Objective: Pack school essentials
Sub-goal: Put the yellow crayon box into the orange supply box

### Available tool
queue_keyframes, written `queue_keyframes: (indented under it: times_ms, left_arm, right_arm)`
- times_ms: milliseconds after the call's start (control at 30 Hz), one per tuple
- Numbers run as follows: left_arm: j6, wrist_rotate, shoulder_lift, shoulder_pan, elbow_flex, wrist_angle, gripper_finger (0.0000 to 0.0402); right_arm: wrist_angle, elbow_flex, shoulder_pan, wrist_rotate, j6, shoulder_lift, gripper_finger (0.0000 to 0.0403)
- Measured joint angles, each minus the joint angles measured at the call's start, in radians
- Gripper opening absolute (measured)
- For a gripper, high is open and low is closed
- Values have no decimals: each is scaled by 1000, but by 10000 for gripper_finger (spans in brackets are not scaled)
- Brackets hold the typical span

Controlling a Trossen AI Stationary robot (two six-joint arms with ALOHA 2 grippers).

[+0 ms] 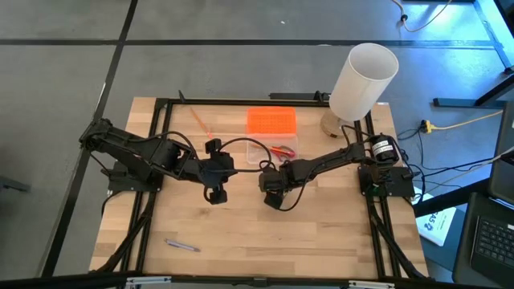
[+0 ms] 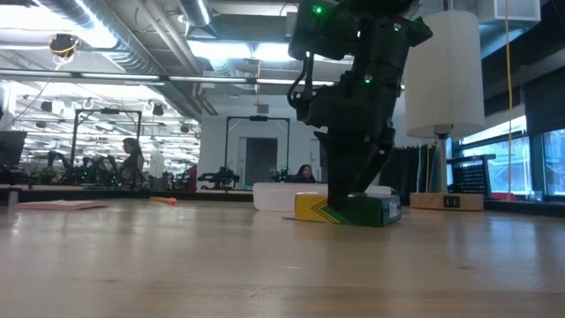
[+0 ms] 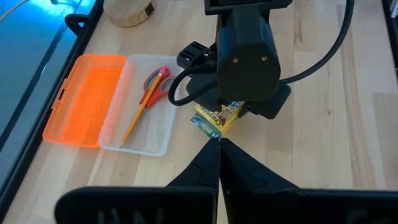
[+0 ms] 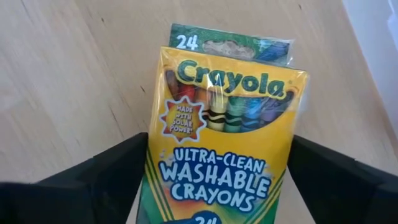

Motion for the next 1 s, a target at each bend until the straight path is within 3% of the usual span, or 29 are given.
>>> queue_keyframes:
  times_ms: [667,1000]
  left_arm:
    - [0,0,0,0,0,0,0]
    - [0,0,0,0,0,0,0]
  right_arm:
    - [11,0,0,-17,22,0,303]
    - [11,0,0,-17,-4,0,299]
